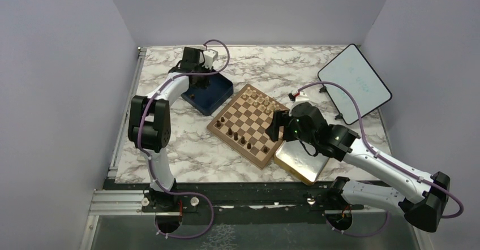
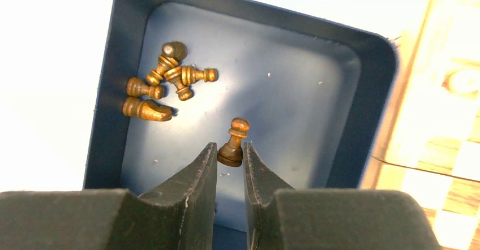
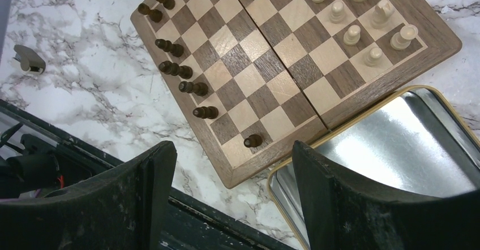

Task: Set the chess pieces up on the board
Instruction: Pick up the chess piece from the storage box.

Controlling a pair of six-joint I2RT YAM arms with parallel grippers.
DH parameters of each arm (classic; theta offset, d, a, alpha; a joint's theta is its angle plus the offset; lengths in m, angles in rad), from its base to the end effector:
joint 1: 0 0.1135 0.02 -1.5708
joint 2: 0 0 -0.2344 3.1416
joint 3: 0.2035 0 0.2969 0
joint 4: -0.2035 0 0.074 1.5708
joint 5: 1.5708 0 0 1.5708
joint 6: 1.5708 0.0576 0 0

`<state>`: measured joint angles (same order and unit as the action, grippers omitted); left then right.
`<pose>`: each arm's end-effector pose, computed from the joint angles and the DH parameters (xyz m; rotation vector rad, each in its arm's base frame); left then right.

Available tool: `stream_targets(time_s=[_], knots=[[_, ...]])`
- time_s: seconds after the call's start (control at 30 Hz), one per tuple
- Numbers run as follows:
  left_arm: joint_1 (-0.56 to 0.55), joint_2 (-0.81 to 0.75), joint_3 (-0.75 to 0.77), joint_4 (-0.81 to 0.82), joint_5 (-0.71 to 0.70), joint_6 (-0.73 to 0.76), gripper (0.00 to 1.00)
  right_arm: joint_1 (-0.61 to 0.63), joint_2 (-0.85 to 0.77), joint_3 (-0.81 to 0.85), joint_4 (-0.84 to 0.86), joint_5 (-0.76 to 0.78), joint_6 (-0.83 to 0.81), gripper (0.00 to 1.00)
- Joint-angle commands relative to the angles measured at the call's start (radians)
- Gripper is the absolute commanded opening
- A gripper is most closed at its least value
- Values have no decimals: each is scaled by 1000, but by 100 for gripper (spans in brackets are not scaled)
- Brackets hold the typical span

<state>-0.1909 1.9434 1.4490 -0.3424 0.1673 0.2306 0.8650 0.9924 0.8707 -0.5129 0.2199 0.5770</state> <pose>0.4669 -0.1000 0.1495 0.5775 2.3297 -0.1828 0.1994 0.2146 0.2568 -0.1979 2.2372 0.5625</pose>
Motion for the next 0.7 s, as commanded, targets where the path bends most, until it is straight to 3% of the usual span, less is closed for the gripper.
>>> stream_targets(time_s=[0.0,0.33,0.43,0.57,0.67], knots=[[4,-157,-8,1,93,-77,21,8,17,1,52,-16,41,79],[-22,-443,-177,11,268,-174,21,6,67,48,249,-172,81,72],[-61,-546,-267,26,292,-215,21,4,89,52,304,-214,93,65],[-133,-695,-415,78,324,-252,21,1,128,73,333,-268,116,47],[-210,-802,-508,104,332,-236,21,-11,149,72,371,-326,156,43]])
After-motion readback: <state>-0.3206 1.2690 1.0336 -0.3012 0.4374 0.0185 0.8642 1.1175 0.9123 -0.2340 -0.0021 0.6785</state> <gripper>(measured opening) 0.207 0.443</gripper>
